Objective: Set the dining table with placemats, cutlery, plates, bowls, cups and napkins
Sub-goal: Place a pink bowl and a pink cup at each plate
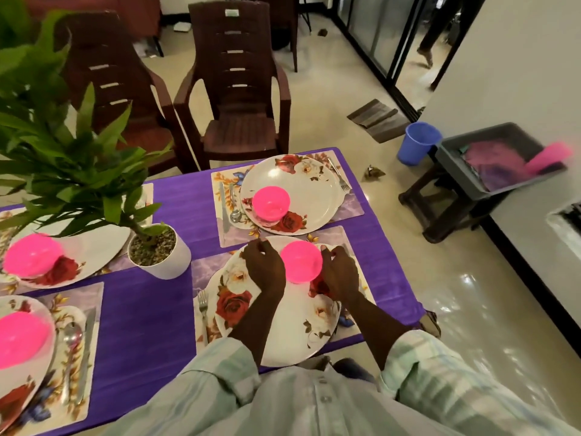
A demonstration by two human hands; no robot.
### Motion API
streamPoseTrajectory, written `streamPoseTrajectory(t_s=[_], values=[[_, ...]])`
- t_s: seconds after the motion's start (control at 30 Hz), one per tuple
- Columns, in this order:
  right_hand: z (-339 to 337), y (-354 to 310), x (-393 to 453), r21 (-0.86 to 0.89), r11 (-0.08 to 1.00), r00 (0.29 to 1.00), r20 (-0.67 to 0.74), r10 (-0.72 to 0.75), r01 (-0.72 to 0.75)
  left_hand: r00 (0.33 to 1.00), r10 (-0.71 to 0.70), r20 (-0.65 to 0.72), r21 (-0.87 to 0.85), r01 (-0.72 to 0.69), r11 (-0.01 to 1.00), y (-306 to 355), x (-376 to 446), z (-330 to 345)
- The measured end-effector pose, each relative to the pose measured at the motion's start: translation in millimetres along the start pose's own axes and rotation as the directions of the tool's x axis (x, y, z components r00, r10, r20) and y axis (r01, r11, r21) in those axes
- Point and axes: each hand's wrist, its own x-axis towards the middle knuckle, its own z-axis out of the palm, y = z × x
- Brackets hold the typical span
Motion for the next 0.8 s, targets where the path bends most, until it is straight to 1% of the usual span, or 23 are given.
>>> streamPoseTrajectory(t_s=[0.07, 0.17, 0.23, 0.27, 0.33, 0.43, 0.57, 0.63, 0.7, 0.8], values=[[-11, 6, 4, -0.037, 0.998, 0.997, -0.065, -0.045, 0.042, 0.997, 0.076, 0.013, -0.062, -0.075, 0.995, 16, -12, 19], [-32, 15, 20, -0.030, 0.998, 0.993, -0.101, -0.064, 0.061, 0.974, 0.206, 0.098, -0.125, -0.193, 0.973, 39, -38, 50], [-50, 24, 32, -0.020, 0.995, 0.988, -0.124, -0.096, 0.095, 0.948, 0.278, 0.158, -0.132, -0.258, 0.957, 43, -56, 75], [-58, 28, 37, -0.035, 0.992, 0.984, -0.127, -0.124, 0.120, 0.938, 0.294, 0.182, -0.121, -0.275, 0.954, 41, -63, 84], [-82, 43, 52, -0.042, 0.991, 0.983, -0.129, -0.128, 0.123, 0.921, 0.328, 0.212, -0.083, -0.317, 0.945, 38, -80, 114], [-126, 82, 83, -0.022, 0.996, 0.989, -0.124, -0.086, 0.084, 0.917, 0.311, 0.249, -0.045, -0.310, 0.950, 40, -121, 173], [-202, 146, 116, -0.050, 0.999, 0.991, -0.136, -0.009, 0.003, 0.889, 0.233, 0.395, 0.046, -0.273, 0.961, 47, -195, 260], [-243, 178, 128, -0.058, 0.996, 0.986, -0.157, 0.055, -0.064, 0.857, 0.236, 0.458, 0.080, -0.304, 0.949, 52, -232, 297], [-286, 212, 142, -0.062, 0.991, 0.976, -0.190, 0.106, -0.120, 0.810, 0.257, 0.528, 0.093, -0.356, 0.930, 58, -269, 336], [-336, 250, 160, -0.044, 0.980, 0.956, -0.231, 0.181, -0.196, 0.741, 0.198, 0.641, 0.174, -0.392, 0.903, 66, -309, 388]])
